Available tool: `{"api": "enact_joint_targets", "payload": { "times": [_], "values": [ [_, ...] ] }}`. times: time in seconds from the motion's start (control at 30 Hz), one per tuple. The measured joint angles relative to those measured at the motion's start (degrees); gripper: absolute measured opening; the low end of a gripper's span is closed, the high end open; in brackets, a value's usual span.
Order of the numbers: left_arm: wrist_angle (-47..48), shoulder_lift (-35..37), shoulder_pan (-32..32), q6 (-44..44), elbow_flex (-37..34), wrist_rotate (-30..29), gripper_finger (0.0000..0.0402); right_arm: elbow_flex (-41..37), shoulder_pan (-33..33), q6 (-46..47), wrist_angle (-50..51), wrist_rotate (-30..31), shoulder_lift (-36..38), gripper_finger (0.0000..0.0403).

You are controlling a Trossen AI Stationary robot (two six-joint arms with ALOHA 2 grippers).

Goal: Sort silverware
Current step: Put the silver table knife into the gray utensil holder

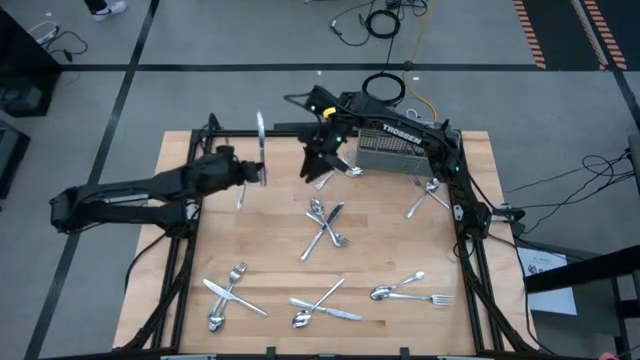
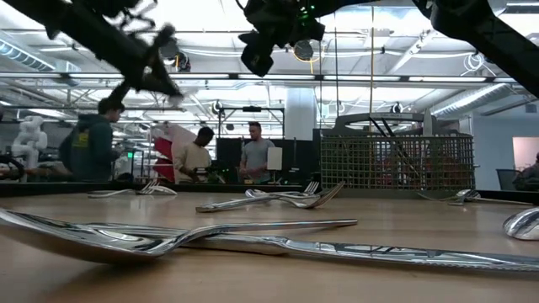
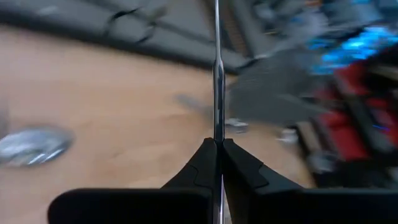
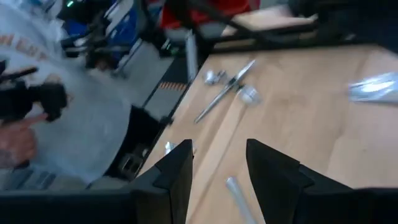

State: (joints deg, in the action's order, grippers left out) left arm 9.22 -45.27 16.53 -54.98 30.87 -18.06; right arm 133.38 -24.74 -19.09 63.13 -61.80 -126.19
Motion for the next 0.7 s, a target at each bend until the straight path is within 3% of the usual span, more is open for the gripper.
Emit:
{"api": "enact_joint_targets", "payload": {
  "times": [0.33, 0.53, 0.7],
  "values": [
    [-18.0, 11.5, -6.6, 17.5, 0.0, 4.4, 0.0020, 0.0, 1.7, 30.8, -35.0, 6.0, 0.0, 0.0141],
    [-19.1, 13.7, -6.9, 19.9, 0.0, 4.3, 0.0020, 0.0, 3.9, 37.9, -45.5, 6.6, 0.0, 0.0141],
    [-19.2, 13.4, -6.9, 20.8, 0.0, 6.2, 0.0020, 0.0, 5.3, 39.4, -50.1, 15.5, 0.0, 0.0141]
  ]
}}
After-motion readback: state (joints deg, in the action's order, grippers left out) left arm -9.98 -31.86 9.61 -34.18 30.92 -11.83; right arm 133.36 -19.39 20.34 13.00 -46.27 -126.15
